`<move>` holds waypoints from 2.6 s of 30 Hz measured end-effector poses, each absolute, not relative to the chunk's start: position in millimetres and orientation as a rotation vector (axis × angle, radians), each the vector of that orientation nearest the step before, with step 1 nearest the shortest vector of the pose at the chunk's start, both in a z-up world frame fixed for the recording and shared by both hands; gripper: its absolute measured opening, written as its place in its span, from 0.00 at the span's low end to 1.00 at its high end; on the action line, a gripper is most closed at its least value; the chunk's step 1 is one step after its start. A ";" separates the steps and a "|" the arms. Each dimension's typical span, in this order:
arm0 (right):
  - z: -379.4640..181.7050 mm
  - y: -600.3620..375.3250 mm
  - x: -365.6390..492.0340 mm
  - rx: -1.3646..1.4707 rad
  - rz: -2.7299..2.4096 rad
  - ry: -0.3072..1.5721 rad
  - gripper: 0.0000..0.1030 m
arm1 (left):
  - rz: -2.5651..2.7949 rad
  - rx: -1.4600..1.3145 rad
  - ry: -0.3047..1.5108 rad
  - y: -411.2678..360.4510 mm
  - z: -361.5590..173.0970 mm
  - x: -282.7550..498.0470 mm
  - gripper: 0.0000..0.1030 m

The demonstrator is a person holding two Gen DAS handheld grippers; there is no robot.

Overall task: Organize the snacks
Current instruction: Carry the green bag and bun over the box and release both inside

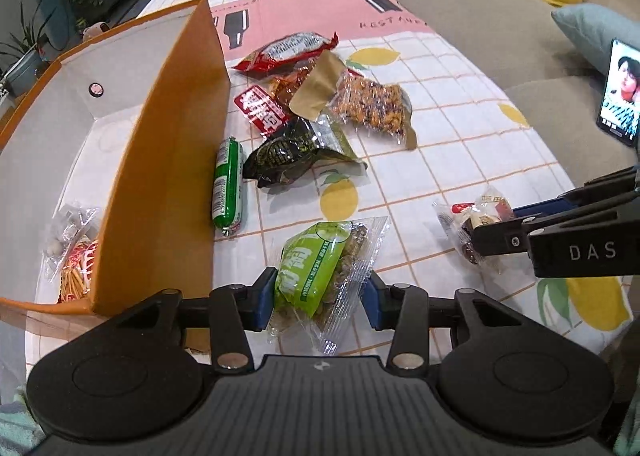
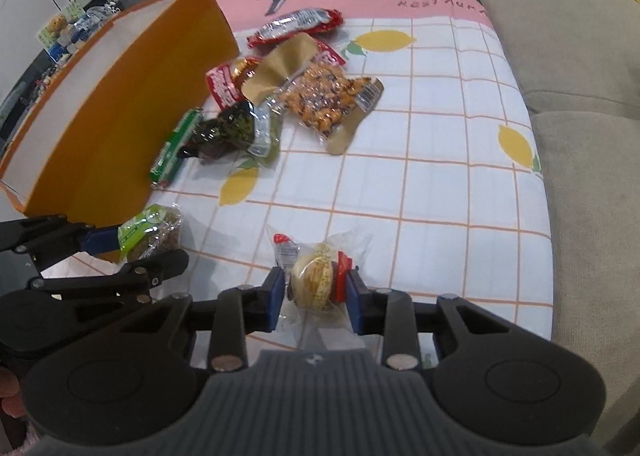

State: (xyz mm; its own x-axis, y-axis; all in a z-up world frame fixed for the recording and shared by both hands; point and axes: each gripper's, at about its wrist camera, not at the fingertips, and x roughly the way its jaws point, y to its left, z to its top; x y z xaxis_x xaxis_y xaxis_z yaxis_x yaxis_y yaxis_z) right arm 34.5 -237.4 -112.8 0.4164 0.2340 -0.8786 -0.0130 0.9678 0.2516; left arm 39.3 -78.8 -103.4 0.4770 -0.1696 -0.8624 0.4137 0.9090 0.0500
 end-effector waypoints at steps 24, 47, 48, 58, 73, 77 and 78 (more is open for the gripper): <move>-25.3 -207.9 33.8 0.200 0.214 0.911 0.28 | -0.363 -0.032 0.842 -29.7 -7.1 47.4 0.46; 20.2 -59.9 109.4 -0.120 0.529 0.827 0.28 | -0.288 0.093 0.932 76.4 11.6 151.5 0.46; 17.8 -54.1 113.5 -0.152 0.541 0.833 0.28 | -0.291 0.132 0.944 75.2 7.7 155.6 0.46; -15.7 -14.7 142.9 -0.406 0.627 0.883 0.27 | -0.338 0.299 1.090 68.3 -33.1 185.0 0.46; -59.3 -5.4 165.2 -0.593 0.671 0.958 0.29 | -0.313 0.371 1.224 69.5 -72.7 204.6 0.46; -62.2 -5.0 166.2 -0.602 0.682 0.959 0.29 | -0.296 0.378 1.240 68.1 -77.6 207.1 0.47; -61.9 -4.0 164.5 -0.600 0.683 0.961 0.29 | -0.292 0.380 1.239 68.0 -78.3 207.0 0.47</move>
State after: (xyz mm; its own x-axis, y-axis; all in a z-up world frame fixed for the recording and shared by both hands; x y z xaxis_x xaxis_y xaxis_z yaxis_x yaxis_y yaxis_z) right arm 164.5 -4.0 -61.9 0.4006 0.2521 -0.8809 -0.7490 0.6438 -0.1564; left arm 207.0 68.0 -78.3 0.3021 -0.0106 -0.9532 0.4159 0.9012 0.1218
